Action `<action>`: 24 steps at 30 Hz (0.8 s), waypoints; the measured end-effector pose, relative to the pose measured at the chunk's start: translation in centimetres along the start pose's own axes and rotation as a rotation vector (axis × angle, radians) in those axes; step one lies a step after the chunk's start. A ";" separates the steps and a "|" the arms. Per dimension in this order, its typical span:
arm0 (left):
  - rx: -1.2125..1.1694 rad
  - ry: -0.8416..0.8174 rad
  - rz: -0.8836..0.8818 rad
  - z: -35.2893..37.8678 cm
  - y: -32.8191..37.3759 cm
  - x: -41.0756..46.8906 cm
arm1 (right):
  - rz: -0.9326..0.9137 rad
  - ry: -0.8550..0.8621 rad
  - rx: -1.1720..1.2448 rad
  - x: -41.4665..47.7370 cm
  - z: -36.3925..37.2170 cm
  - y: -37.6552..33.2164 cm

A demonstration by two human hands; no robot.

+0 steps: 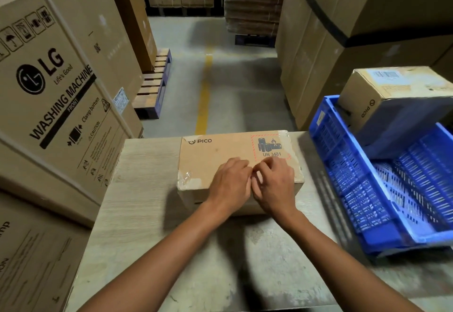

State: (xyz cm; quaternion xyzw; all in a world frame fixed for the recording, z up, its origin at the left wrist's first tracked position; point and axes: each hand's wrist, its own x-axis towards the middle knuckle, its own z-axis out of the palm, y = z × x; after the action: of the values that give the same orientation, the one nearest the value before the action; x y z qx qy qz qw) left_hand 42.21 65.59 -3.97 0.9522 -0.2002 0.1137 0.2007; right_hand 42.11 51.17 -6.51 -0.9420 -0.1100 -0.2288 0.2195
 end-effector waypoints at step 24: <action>0.167 -0.320 -0.320 0.7 -1.7 4.3 | 0.161 -0.264 -0.190 4.7 -1.5 2.9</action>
State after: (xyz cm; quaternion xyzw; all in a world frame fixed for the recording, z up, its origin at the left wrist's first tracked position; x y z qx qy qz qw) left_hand 46.90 65.26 -3.91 0.9910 -0.0658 -0.0558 0.1025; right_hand 46.48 48.41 -4.10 -0.9861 -0.0400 -0.0942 0.1309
